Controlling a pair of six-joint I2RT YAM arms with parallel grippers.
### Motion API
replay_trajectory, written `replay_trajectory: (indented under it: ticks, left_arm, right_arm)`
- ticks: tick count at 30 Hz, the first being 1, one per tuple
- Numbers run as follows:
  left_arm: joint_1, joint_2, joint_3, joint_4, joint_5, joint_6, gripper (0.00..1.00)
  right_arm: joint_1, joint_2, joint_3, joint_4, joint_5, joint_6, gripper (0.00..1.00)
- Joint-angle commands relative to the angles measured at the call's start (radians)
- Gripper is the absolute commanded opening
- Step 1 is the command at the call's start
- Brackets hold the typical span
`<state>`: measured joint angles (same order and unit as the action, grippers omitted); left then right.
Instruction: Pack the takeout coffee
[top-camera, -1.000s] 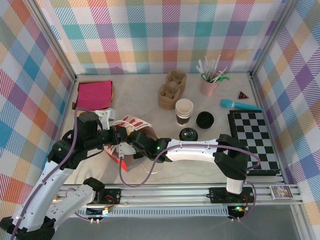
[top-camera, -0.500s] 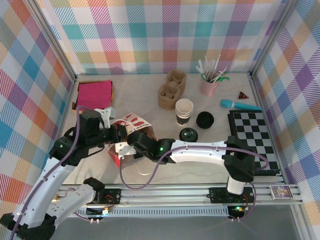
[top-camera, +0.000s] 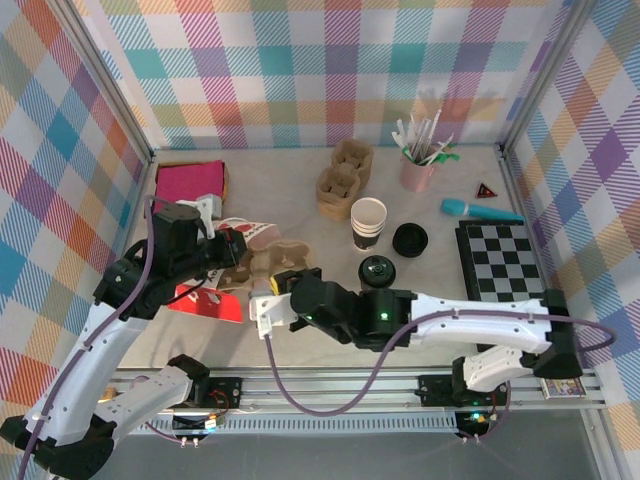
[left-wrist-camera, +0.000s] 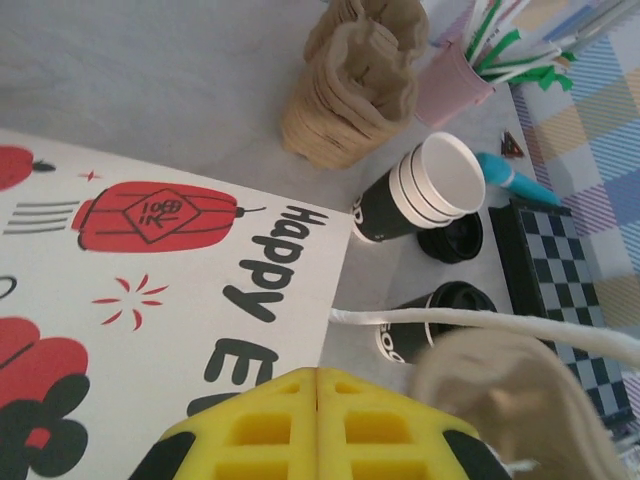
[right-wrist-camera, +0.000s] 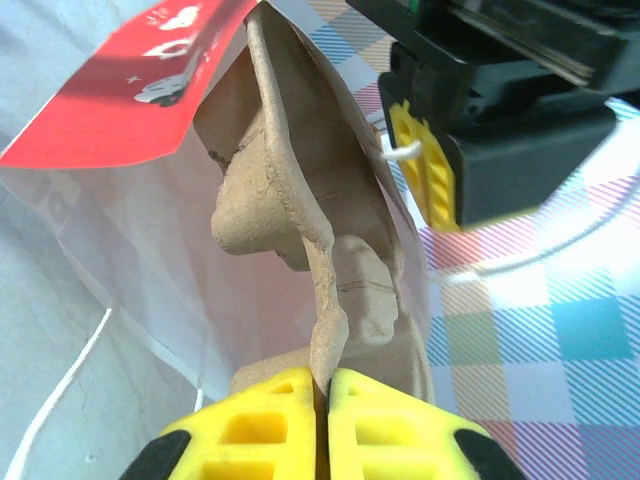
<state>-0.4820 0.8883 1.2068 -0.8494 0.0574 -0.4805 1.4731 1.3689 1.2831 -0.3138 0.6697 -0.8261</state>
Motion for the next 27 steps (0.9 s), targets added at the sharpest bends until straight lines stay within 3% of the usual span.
replay_trajectory:
  ticks: [1,13,17,27]
  left_arm:
    - [0.005,0.001,0.039,-0.039,-0.079,0.021,0.00]
    - [0.032,-0.036,0.088,-0.122,-0.266,0.061,0.00]
    - [0.038,-0.067,0.101,-0.165,-0.385,0.068,0.00]
    - [0.045,-0.126,0.103,-0.196,-0.517,0.071,0.00]
  right_arm:
    - [0.044,-0.057,-0.003,-0.077,0.129,0.030,0.10]
    - [0.110,-0.210,-0.067,-0.273,0.271,0.250,0.11]
    - [0.115,-0.213,-0.100,-0.286,0.333,0.367,0.10]
    - [0.123,-0.109,-0.075,-0.392,0.437,0.684,0.10]
